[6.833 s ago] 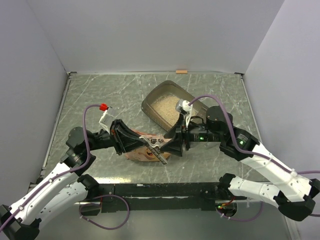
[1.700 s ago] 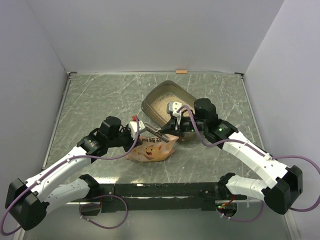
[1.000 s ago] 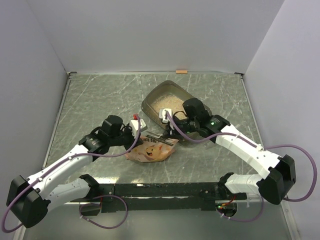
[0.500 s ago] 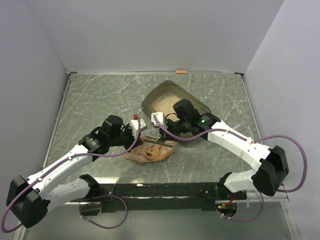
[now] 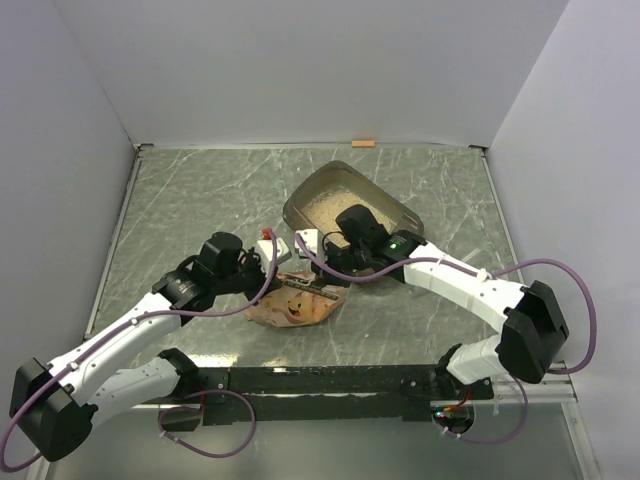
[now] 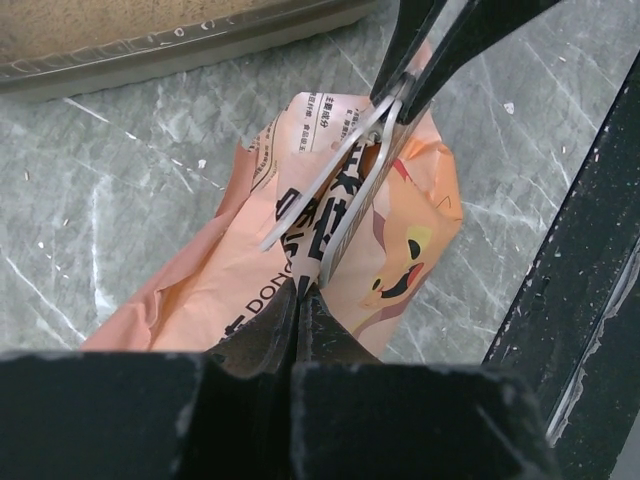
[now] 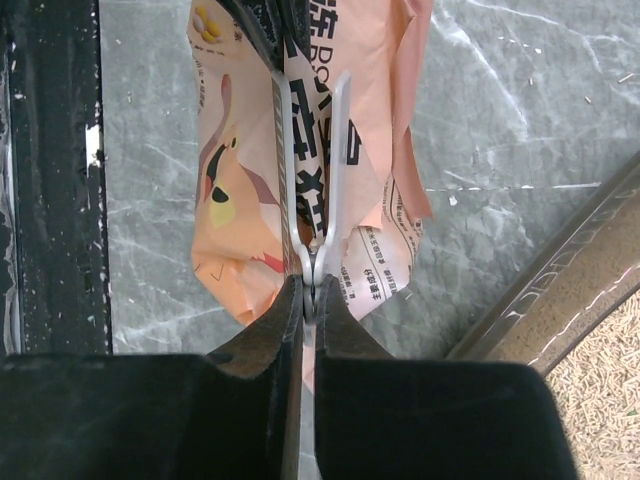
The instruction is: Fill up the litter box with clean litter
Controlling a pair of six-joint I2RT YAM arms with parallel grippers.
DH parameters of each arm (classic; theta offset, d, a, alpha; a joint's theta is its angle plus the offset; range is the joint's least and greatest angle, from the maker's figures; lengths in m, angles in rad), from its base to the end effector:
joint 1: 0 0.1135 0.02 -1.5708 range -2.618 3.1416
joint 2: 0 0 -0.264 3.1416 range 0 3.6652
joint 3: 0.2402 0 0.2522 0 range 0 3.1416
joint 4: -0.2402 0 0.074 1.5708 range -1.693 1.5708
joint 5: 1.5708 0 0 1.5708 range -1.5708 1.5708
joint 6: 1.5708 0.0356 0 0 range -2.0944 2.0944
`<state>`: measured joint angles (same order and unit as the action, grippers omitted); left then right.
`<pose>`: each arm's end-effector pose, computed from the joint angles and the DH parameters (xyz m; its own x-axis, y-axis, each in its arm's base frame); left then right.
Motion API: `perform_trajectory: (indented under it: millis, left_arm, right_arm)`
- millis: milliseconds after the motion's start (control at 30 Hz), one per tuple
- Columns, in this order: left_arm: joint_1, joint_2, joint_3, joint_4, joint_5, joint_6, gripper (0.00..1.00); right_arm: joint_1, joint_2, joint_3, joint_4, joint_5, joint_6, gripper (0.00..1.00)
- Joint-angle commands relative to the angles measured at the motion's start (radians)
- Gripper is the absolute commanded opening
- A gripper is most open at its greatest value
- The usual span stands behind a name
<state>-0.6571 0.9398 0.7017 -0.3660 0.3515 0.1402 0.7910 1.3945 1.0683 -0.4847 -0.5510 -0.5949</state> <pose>0.1547 -0.1348 0.2662 -0.3338 0.4233 -0.8423 0.8529 0.5162 -0.0786 0.1955 0.2242 0.2761 0.0595 -0.6189 -0.7832 -0.9974 -0.0051 -0.0717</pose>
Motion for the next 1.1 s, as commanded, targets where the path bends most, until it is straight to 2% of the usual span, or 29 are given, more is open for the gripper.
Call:
perform_trajectory:
  millis: [0, 67, 133, 167, 400, 600, 700, 733, 767, 800, 933, 1067]
  left_arm:
    - [0.005, -0.038, 0.041, 0.084, -0.014, -0.013, 0.04]
    - [0.005, -0.036, 0.041, 0.081, -0.009, -0.01, 0.04]
    - [0.005, -0.035, 0.041, 0.081, -0.006, -0.01, 0.04]
    - [0.005, -0.035, 0.041, 0.081, -0.005, -0.011, 0.04]
    - [0.005, -0.036, 0.041, 0.081, -0.011, -0.011, 0.04]
    - [0.005, -0.059, 0.042, 0.085, -0.029, -0.019, 0.17]
    - [0.005, -0.085, 0.042, 0.087, -0.026, -0.019, 0.41]
    - [0.005, -0.094, 0.045, 0.082, -0.02, -0.014, 0.59]
    - [0.005, -0.102, 0.05, 0.079, -0.016, -0.016, 0.67]
    - [0.005, -0.12, 0.058, 0.069, -0.01, -0.016, 0.99]
    - [0.005, -0.162, 0.116, 0.026, -0.045, -0.013, 0.97]
    - [0.005, -0.182, 0.188, -0.002, -0.173, -0.062, 0.97]
  right_arm:
    - [0.014, 0.008, -0.062, -0.022, 0.049, 0.027, 0.16]
    - [0.014, -0.018, -0.071, 0.004, 0.059, 0.044, 0.31]
    - [0.014, -0.038, -0.076, 0.006, 0.063, 0.044, 0.39]
    - [0.014, -0.045, -0.076, 0.005, 0.066, 0.044, 0.99]
    - [0.014, -0.173, -0.08, 0.043, 0.143, 0.102, 1.0]
    - [0.014, -0.294, -0.039, 0.052, 0.259, 0.24, 1.0]
    - [0.014, -0.362, -0.028, 0.064, 0.304, 0.334, 1.0]
    - [0.014, -0.382, -0.028, 0.083, 0.33, 0.363, 1.0]
    - [0.013, -0.414, -0.028, 0.09, 0.373, 0.394, 1.0]
    - [0.013, -0.429, -0.028, 0.093, 0.399, 0.458, 1.0]
    - [0.011, -0.437, 0.054, -0.013, 0.465, 0.578, 1.0]
    - [0.011, -0.405, 0.114, -0.084, 0.462, 0.644, 1.0]
